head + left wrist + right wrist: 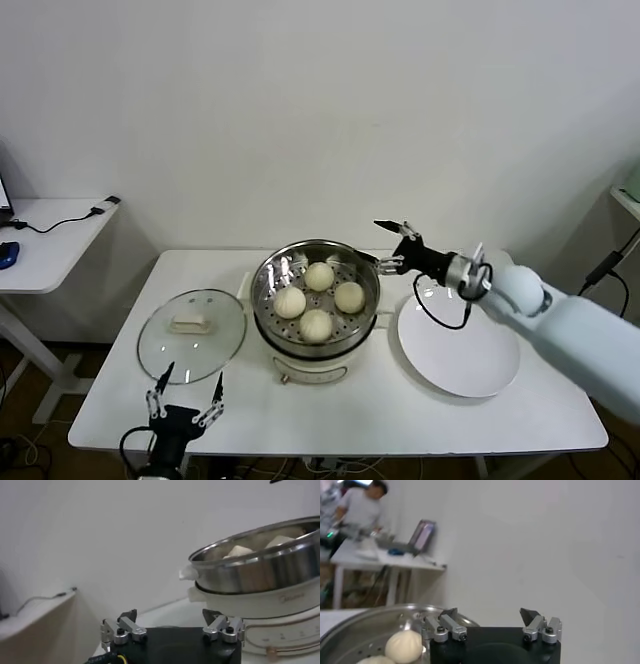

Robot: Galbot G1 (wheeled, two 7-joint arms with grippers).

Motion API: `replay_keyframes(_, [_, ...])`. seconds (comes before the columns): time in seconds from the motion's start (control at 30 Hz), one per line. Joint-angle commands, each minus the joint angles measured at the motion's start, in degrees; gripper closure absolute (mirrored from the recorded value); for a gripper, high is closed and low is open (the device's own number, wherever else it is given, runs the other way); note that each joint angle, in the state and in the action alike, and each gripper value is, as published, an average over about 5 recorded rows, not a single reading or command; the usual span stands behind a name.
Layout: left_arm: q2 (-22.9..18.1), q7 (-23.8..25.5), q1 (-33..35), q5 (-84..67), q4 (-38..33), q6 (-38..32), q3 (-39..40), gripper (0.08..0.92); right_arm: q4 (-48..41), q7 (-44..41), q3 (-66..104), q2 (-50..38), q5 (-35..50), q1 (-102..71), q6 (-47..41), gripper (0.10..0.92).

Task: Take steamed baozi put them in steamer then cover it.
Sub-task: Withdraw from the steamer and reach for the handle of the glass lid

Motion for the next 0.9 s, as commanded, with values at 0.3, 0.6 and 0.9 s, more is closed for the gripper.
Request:
replay_keyframes(0.3, [6.4,-1.5,-8.3,61.9,5.0,2.2,-3.0,0.177,4.0,1.0,51.7,17.3,-12.8,-51.5,1.9,0.203])
replay_keyframes(0.6, [8.5,-8.9,-21.1,72.3,20.1,3.2,0.4,0.177,2.6,1.1,53.4,20.2,-15.9,-54.0,1.9,0.203])
replay_keyframes(0.9, [9.8,-11.3,-31.5,73.8,34.8,3.2,1.7,0.177,2.1,1.2,53.9,21.7,-18.2,-55.0,1.9,0.203])
